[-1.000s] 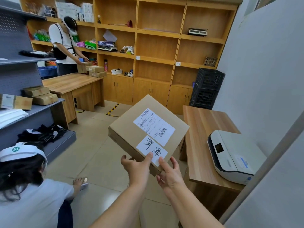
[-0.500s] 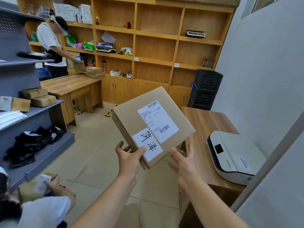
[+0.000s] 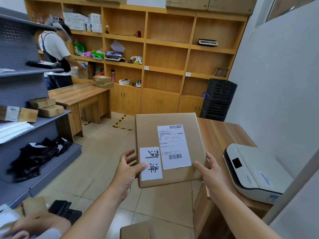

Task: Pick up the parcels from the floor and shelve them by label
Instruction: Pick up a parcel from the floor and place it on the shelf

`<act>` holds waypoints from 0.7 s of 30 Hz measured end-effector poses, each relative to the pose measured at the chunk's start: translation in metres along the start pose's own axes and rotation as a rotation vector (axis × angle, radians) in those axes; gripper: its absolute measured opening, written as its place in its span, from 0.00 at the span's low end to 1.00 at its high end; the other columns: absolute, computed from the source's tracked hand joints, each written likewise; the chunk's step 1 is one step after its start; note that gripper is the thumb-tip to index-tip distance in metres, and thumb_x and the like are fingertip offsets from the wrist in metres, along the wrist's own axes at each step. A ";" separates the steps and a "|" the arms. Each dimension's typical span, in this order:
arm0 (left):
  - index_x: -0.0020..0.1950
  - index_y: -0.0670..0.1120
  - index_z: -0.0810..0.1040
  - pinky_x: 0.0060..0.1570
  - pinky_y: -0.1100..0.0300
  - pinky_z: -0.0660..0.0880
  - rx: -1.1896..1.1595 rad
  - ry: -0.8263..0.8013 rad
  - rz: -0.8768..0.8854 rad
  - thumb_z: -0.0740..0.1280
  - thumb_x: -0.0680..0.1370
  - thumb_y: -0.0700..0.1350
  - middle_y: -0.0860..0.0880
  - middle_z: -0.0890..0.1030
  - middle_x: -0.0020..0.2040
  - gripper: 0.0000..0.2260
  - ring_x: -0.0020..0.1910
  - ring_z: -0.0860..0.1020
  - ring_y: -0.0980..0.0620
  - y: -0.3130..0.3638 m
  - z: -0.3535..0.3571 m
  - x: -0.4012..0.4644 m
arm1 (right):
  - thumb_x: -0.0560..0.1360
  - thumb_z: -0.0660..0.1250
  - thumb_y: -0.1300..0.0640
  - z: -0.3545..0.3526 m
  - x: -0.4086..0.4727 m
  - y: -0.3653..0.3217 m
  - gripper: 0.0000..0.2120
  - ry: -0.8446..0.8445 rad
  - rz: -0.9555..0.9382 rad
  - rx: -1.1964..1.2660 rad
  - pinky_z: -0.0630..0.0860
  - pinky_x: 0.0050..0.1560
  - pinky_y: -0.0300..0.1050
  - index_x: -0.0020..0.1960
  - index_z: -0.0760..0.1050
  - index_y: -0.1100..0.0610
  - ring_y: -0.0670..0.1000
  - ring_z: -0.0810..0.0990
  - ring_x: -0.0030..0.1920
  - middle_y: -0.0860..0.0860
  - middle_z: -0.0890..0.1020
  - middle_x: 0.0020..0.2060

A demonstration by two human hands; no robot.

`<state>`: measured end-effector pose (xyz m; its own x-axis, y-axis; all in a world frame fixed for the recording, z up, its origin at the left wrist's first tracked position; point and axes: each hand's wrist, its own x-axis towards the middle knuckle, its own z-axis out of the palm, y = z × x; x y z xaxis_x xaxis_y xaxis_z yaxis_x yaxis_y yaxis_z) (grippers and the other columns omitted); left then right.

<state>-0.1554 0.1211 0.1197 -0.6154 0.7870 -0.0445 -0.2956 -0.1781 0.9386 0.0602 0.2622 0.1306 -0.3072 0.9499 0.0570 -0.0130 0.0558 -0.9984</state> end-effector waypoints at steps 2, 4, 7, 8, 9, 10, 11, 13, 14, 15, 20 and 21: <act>0.61 0.50 0.68 0.38 0.56 0.77 0.021 -0.017 0.007 0.72 0.61 0.40 0.45 0.75 0.61 0.30 0.54 0.79 0.43 0.002 -0.010 0.004 | 0.71 0.72 0.59 0.009 -0.003 0.006 0.28 0.000 -0.011 -0.019 0.76 0.59 0.52 0.67 0.68 0.44 0.49 0.77 0.59 0.46 0.76 0.59; 0.61 0.49 0.69 0.35 0.59 0.77 0.039 -0.044 0.003 0.71 0.62 0.41 0.46 0.76 0.61 0.29 0.53 0.80 0.45 0.005 -0.020 0.009 | 0.71 0.72 0.59 0.019 -0.005 0.010 0.29 0.000 -0.031 -0.051 0.75 0.56 0.47 0.68 0.67 0.44 0.47 0.75 0.59 0.45 0.75 0.60; 0.58 0.52 0.71 0.35 0.60 0.78 0.061 -0.076 0.001 0.72 0.65 0.39 0.48 0.76 0.60 0.23 0.53 0.80 0.47 0.005 -0.032 0.021 | 0.71 0.71 0.62 0.032 -0.005 0.014 0.31 0.000 -0.069 -0.058 0.72 0.53 0.41 0.70 0.66 0.47 0.45 0.73 0.60 0.47 0.73 0.61; 0.56 0.54 0.71 0.38 0.59 0.78 0.075 -0.083 0.003 0.72 0.65 0.40 0.49 0.76 0.60 0.22 0.54 0.80 0.48 0.004 -0.035 0.025 | 0.71 0.71 0.63 0.037 -0.005 0.015 0.32 -0.003 -0.081 -0.066 0.72 0.53 0.39 0.70 0.65 0.47 0.45 0.72 0.61 0.46 0.73 0.61; 0.56 0.55 0.72 0.40 0.59 0.78 0.090 -0.085 0.005 0.71 0.65 0.42 0.49 0.76 0.60 0.22 0.55 0.79 0.48 0.002 -0.037 0.031 | 0.71 0.71 0.63 0.040 -0.004 0.017 0.33 -0.004 -0.087 -0.068 0.72 0.52 0.38 0.71 0.64 0.47 0.45 0.72 0.61 0.45 0.73 0.61; 0.57 0.56 0.71 0.42 0.58 0.77 0.109 -0.088 0.003 0.70 0.65 0.43 0.48 0.76 0.60 0.23 0.56 0.78 0.48 0.000 -0.038 0.036 | 0.71 0.71 0.64 0.042 -0.002 0.019 0.34 -0.009 -0.091 -0.068 0.73 0.52 0.37 0.71 0.63 0.47 0.44 0.72 0.61 0.44 0.72 0.61; 0.59 0.56 0.71 0.43 0.59 0.76 0.127 -0.093 0.000 0.70 0.65 0.43 0.47 0.77 0.60 0.24 0.56 0.78 0.48 -0.002 -0.038 0.041 | 0.71 0.71 0.64 0.044 0.001 0.021 0.35 -0.012 -0.087 -0.067 0.74 0.54 0.40 0.72 0.62 0.47 0.44 0.71 0.61 0.43 0.72 0.61; 0.65 0.56 0.69 0.42 0.62 0.75 0.171 -0.120 0.001 0.70 0.68 0.42 0.48 0.78 0.60 0.27 0.58 0.77 0.49 -0.007 -0.034 0.052 | 0.71 0.71 0.64 0.044 0.007 0.025 0.37 -0.017 -0.069 -0.071 0.75 0.61 0.50 0.73 0.58 0.45 0.45 0.70 0.62 0.43 0.70 0.63; 0.66 0.56 0.68 0.42 0.63 0.74 0.196 -0.134 0.006 0.70 0.69 0.41 0.49 0.78 0.60 0.28 0.59 0.76 0.50 -0.010 -0.030 0.057 | 0.71 0.71 0.63 0.043 0.013 0.028 0.39 -0.014 -0.063 -0.076 0.73 0.63 0.53 0.74 0.56 0.44 0.46 0.69 0.64 0.43 0.68 0.65; 0.66 0.57 0.67 0.43 0.64 0.74 0.221 -0.144 0.013 0.70 0.70 0.39 0.51 0.79 0.59 0.28 0.58 0.76 0.52 -0.013 -0.026 0.063 | 0.71 0.71 0.63 0.042 0.019 0.030 0.40 -0.012 -0.059 -0.084 0.72 0.64 0.55 0.74 0.54 0.43 0.46 0.67 0.66 0.43 0.67 0.66; 0.60 0.62 0.66 0.40 0.67 0.77 0.361 -0.190 0.021 0.70 0.68 0.32 0.54 0.80 0.54 0.31 0.52 0.79 0.55 -0.028 0.003 0.104 | 0.71 0.72 0.60 0.032 0.073 0.052 0.40 0.002 -0.028 -0.111 0.68 0.69 0.57 0.73 0.55 0.37 0.46 0.63 0.72 0.43 0.65 0.71; 0.63 0.61 0.63 0.38 0.69 0.76 0.384 -0.190 0.019 0.70 0.68 0.32 0.54 0.79 0.54 0.34 0.52 0.79 0.56 -0.031 0.010 0.114 | 0.71 0.72 0.60 0.031 0.087 0.057 0.39 0.001 -0.019 -0.115 0.67 0.69 0.57 0.72 0.56 0.36 0.45 0.62 0.72 0.44 0.65 0.72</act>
<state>-0.2094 0.2224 0.0889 -0.4617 0.8870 0.0044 0.0299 0.0106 0.9995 0.0035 0.3391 0.0780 -0.3068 0.9488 0.0756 0.0902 0.1081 -0.9900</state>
